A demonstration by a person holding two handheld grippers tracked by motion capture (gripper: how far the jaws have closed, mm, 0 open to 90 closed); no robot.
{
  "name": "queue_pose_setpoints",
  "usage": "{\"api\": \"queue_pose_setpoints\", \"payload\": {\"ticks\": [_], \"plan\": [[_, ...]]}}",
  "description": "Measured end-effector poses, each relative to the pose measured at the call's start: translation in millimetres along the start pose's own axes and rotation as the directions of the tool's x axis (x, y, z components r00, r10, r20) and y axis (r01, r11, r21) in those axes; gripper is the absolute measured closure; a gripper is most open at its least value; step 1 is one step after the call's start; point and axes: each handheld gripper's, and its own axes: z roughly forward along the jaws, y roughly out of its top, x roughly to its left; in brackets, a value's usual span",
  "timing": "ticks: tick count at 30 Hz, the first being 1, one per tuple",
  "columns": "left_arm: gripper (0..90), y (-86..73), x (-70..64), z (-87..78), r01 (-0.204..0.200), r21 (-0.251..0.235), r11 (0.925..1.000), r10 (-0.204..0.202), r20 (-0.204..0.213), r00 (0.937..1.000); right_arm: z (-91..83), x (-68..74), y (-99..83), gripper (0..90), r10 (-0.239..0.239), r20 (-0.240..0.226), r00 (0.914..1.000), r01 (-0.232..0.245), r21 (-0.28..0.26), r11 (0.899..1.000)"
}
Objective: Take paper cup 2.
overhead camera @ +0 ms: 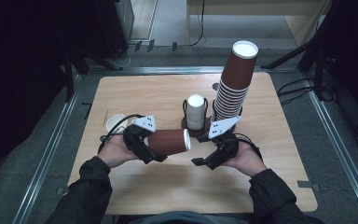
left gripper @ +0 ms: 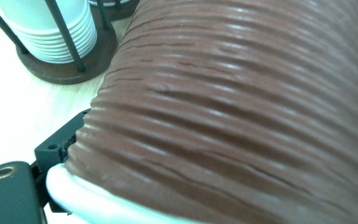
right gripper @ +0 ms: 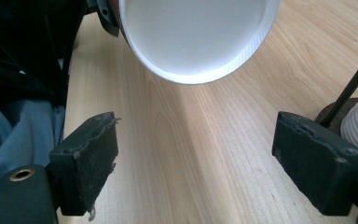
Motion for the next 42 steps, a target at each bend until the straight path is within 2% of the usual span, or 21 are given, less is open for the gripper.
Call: {"api": "queue_pose_setpoints", "payload": {"ticks": [3,5,9,12,13,16,18,19,22,29,30,31,33,34,42], "plan": [[7.1,2.1,1.8,-2.1,-0.006,0.008,1.0,0.006,0.011,0.9999,1.0,0.0,-0.1,14.8,-0.003,0.005,1.0,0.003,0.006,1.0],[7.1,3.6,3.7,-3.9,-0.026,0.043,0.9988,0.025,0.02,0.9995,2.7,0.0,-0.3,14.8,-0.003,0.007,1.0,0.003,0.01,1.0],[7.1,10.0,5.5,-3.8,-0.033,0.094,0.995,0.031,0.022,0.9993,5.6,0.2,0.0,14.8,-0.006,0.008,0.9999,0.006,0.022,1.0],[7.1,18.1,5.6,0.4,-0.045,0.145,0.9883,0.044,0.015,0.9989,7.8,0.0,-0.5,14.8,-0.016,0.014,0.9998,0.016,0.035,0.999],[7.1,18.1,5.6,0.4,-0.045,0.145,0.9883,0.044,0.015,0.9989,7.8,0.0,-0.5,14.8,-0.016,0.014,0.9998,0.016,0.035,0.999],[7.1,23.5,7.7,7.5,-0.037,0.187,0.9817,0.035,0.015,0.9993,7.4,-0.5,-0.6,14.8,-0.018,0.021,0.9996,0.017,0.034,0.999],[7.1,24.3,8.2,9.4,-0.04,0.19,0.9809,0.037,0.022,0.9991,7.3,-0.6,-0.6,14.8,-0.019,0.024,0.9995,0.018,0.033,0.999],[7.1,24.8,8.6,13.1,-0.044,0.198,0.9791,0.037,0.039,0.9986,7.3,-1.0,-0.4,14.8,-0.016,0.026,0.9995,0.015,0.034,0.999],[7.1,25.1,8.0,16.5,-0.052,0.207,0.9769,0.044,0.044,0.9981,7.7,-1.1,0.1,14.8,-0.021,0.028,0.9994,0.02,0.034,0.999],[7.1,24.1,3.8,31.5,-0.075,0.264,0.9616,0.065,0.046,0.9968,13.4,0.6,3.0,14.6,-0.042,0.01,0.9991,0.041,0.052,0.998],[7.1,24.1,3.8,31.5,-0.075,0.264,0.9616,0.065,0.046,0.9968,14.1,0.4,3.5,14.5,-0.055,0.016,0.9984,0.054,0.049,0.997],[7.1,24.0,2.5,35.2,-0.085,0.275,0.9577,0.076,0.045,0.9961,15.1,1.3,3.6,14.4,-0.047,0.006,0.9989,0.046,0.055,0.997],[7.0,24.1,1.6,37.5,-0.09,0.283,0.955,0.081,0.042,0.9958,15.6,1.5,3.9,14.3,-0.048,0.008,0.9988,0.047,0.058,0.997],[7.0,24.7,-0.4,41.2,-0.097,0.297,0.9499,0.089,0.039,0.9952,16.7,2.3,4.6,14.2,-0.038,0.005,0.9993,0.038,0.067,0.997],[7.0,27.0,-6.2,52.7,-0.121,0.329,0.9364,0.111,0.049,0.9926,24.4,6.2,7.6,13.9,-0.048,-0.013,0.9988,0.049,0.091,0.995]]}}
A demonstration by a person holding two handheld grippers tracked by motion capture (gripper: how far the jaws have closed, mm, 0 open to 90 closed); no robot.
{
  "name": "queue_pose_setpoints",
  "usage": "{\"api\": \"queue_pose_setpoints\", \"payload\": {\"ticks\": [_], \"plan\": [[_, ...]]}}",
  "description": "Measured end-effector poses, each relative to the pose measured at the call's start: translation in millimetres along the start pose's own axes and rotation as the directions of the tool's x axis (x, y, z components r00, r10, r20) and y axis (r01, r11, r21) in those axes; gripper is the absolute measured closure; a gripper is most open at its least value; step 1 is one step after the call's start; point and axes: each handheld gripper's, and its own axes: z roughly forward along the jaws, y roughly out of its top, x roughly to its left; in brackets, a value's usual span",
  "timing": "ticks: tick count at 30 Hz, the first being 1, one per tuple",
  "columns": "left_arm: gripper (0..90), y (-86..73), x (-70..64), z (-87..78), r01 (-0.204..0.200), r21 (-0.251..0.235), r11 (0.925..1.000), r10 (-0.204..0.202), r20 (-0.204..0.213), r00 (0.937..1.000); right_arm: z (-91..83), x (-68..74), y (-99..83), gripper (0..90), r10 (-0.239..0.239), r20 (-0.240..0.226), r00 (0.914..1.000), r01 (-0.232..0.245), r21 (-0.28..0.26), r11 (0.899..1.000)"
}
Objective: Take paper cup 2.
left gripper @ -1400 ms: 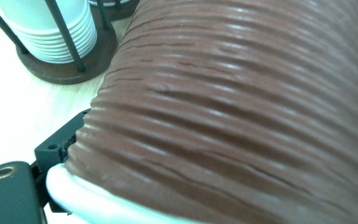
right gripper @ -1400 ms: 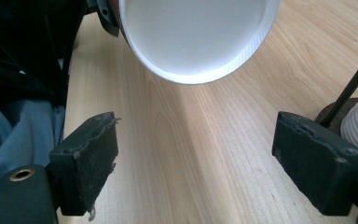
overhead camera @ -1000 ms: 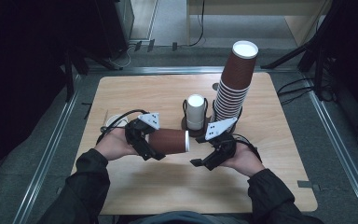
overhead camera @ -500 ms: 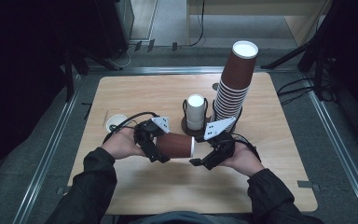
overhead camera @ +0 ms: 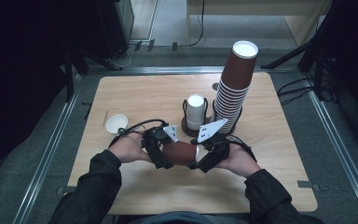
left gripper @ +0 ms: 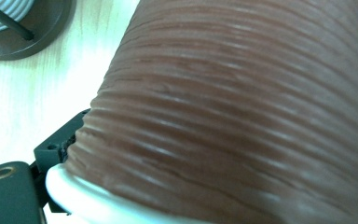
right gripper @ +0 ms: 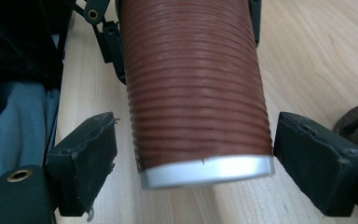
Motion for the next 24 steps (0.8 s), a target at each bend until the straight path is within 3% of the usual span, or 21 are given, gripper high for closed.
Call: {"api": "queue_pose_setpoints", "payload": {"ticks": [12,24], "plan": [[7.0,9.4,-7.1,5.0,-0.026,-0.003,0.9997,0.026,0.014,0.9996,16.4,3.9,3.8,14.0,-0.039,-0.001,0.9992,0.039,0.056,0.998],[6.7,9.6,-8.8,4.1,-0.027,-0.01,0.9996,0.027,0.013,0.9995,17.4,7.0,5.0,20.8,-0.059,-0.001,0.9983,0.059,0.079,0.995]]}}
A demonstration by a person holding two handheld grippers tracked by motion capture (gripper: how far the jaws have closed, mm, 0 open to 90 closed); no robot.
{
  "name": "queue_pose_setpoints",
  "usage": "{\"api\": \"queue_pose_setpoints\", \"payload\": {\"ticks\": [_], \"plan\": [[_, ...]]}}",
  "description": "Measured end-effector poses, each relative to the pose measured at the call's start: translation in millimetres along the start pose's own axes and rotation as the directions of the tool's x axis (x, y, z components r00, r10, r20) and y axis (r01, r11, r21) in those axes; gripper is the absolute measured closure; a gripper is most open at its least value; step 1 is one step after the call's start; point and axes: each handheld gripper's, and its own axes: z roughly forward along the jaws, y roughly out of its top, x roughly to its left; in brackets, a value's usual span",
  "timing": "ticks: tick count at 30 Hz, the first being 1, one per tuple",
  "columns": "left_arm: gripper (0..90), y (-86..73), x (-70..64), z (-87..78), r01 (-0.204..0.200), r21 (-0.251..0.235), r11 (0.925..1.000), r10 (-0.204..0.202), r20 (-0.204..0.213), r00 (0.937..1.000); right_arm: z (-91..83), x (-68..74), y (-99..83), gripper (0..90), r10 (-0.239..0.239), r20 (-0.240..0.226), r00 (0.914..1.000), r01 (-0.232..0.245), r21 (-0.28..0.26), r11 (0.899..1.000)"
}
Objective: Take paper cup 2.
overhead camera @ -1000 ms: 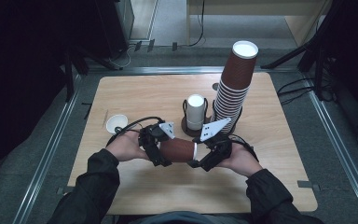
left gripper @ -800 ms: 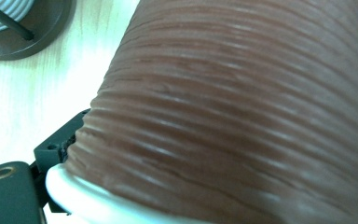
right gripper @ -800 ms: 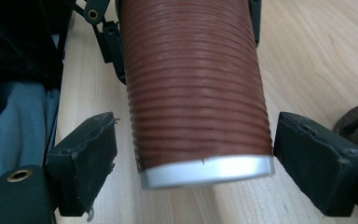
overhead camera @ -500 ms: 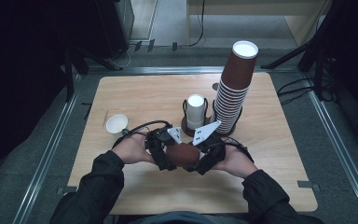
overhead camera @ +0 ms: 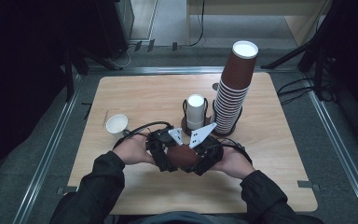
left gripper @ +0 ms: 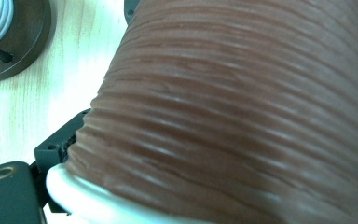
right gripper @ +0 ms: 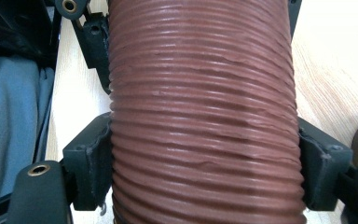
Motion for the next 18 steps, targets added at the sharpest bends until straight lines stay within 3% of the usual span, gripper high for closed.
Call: {"api": "queue_pose_setpoints", "payload": {"ticks": [4,8,12,18], "plan": [[4.8,-1.1,-0.5,-1.6,-0.012,-0.031,0.9995,0.011,-0.013,0.9998,-0.9,0.0,0.3,20.6,-0.02,0.012,0.9997,0.02,-0.002,1.0],[0.0,-1.8,1.6,-6.1,0.007,-0.078,0.9969,-0.007,0.008,0.9999,-3.5,-0.5,-0.4,20.5,-0.031,0.027,0.9992,0.031,-0.01,0.999],[0.0,-5.6,4.0,-14.4,0.023,-0.156,0.9874,-0.021,0.02,0.9996,-8.4,-1.8,-3.4,20.3,-0.049,0.044,0.9978,0.051,-0.039,0.998],[0.0,-12.6,5.9,-17.9,0.04,-0.183,0.9822,-0.041,-0.003,0.9991,-12.9,-2.6,-5.4,20.3,-0.048,0.05,0.9976,0.051,-0.057,0.997]]}}
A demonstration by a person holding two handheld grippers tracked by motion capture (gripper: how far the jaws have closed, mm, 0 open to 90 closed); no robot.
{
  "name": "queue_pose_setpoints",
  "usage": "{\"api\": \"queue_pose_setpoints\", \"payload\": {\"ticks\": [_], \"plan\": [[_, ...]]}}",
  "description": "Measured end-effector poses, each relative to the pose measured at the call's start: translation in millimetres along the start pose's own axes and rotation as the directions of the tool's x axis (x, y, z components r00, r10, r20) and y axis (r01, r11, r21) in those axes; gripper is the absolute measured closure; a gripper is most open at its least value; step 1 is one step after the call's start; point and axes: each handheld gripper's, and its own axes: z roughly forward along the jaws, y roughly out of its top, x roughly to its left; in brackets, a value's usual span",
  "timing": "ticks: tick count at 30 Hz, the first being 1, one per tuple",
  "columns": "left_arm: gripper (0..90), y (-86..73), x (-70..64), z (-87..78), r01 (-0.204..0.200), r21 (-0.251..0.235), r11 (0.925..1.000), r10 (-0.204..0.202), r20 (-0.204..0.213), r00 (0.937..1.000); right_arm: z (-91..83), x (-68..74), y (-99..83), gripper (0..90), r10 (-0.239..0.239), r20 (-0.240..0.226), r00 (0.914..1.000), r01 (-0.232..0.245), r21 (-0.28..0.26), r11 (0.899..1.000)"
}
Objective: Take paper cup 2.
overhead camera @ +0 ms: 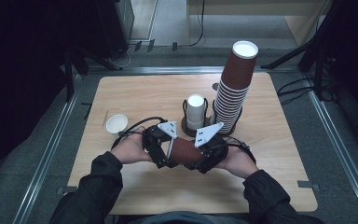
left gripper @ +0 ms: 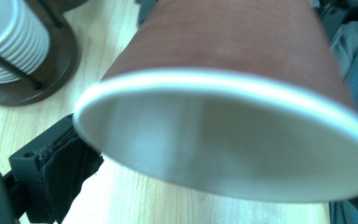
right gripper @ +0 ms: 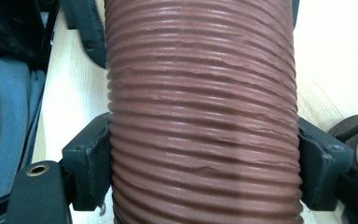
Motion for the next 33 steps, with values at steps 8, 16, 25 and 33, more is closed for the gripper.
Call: {"api": "queue_pose_setpoints", "payload": {"ticks": [8,16,25,33], "plan": [[0.0,-11.1,3.1,-8.7,0.044,-0.061,0.9972,-0.043,0.012,0.999,-6.0,-1.4,-2.6,20.3,0.006,0.018,0.9998,-0.006,-0.019,1.0],[0.0,-20.1,2.9,-18.6,0.118,-0.171,0.9781,-0.11,0.058,0.9923,-10.7,-0.9,-3.8,20.2,0.021,0.007,0.9998,-0.021,-0.056,0.998],[0.0,-16.3,0.1,-10.6,0.142,-0.221,0.9648,-0.122,0.102,0.9873,-11.2,0.8,-2.1,20.2,-0.003,0.003,1.0,0.003,-0.096,0.995],[0.0,-10.7,-1.2,-4.6,0.144,-0.218,0.9653,-0.117,0.131,0.9845,-7.4,4.1,0.8,20.2,-0.014,-0.01,0.9999,0.012,-0.106,0.994]]}}
